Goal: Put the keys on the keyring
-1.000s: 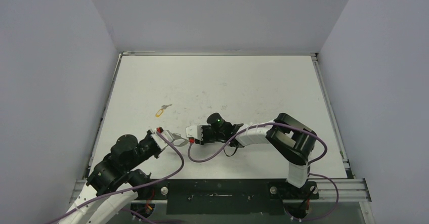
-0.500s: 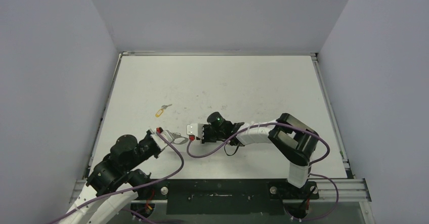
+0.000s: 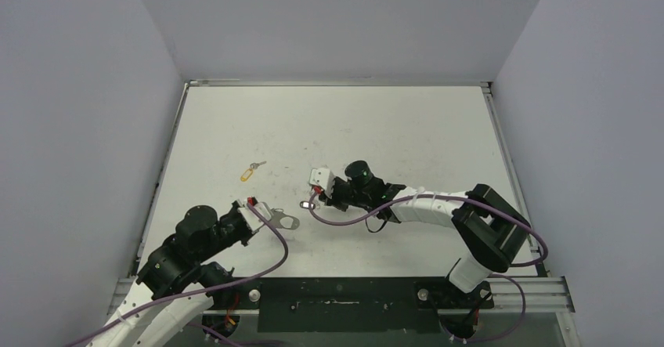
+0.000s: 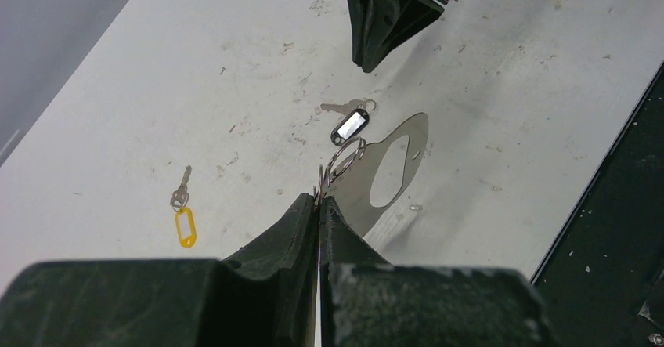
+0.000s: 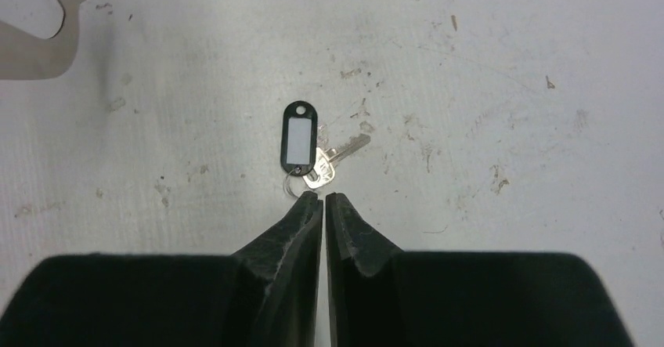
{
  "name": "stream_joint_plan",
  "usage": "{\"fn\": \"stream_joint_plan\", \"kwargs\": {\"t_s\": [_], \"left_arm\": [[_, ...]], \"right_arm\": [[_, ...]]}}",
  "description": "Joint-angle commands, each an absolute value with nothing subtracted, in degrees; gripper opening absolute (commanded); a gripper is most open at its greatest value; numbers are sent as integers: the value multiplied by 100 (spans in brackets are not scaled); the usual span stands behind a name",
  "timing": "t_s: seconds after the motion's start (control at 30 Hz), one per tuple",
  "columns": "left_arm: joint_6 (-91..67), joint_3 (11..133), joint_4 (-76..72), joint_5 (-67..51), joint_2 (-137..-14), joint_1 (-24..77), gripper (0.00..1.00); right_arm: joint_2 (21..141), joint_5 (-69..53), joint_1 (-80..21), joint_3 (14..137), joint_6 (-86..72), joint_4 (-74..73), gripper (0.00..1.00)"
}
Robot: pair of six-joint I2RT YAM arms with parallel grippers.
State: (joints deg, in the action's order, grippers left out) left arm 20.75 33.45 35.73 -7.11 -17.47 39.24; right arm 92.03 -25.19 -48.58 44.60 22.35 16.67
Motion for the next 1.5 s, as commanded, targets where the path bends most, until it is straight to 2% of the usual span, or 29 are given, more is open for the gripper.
{"fn": "stream_joint_plan", "kwargs": {"t_s": [0.0,0.17,0.4,0.67,0.87,1.1,1.23,1.47], "left_arm": [[2048,3425,3138,-874,-1784,3880,0],[2048,3428,3138,-875,-1784,3885,0],[2057,3421,3133,-873,-1775,3867,0],[2063,3413,3103,-896,-1793,3863,0],[2070,3410,3103,-896,-1793,3854,0],[2087,3410,3103,-879,-1793,3841,0],[2092,3418,3103,-870,-1802,3838,0],[2090,3415,3103,-888,-1802,3818,0]], "right_arm": [[9365,-2627,-5067,4740,2916,979,17],[9821,-1973,-5443,5101,3640,430,35],[10188,-1628,-5570,5161,3753,675,48],[10541,-1435,-5572,5445,3832,512,43],[10826,-1385,-5525,5778,3815,161,35],[10650,-1448,-5404,5572,3709,228,35],[10536,-1869,-5160,5337,3519,528,35],[10771,-2299,-5023,5420,3472,526,31]]}}
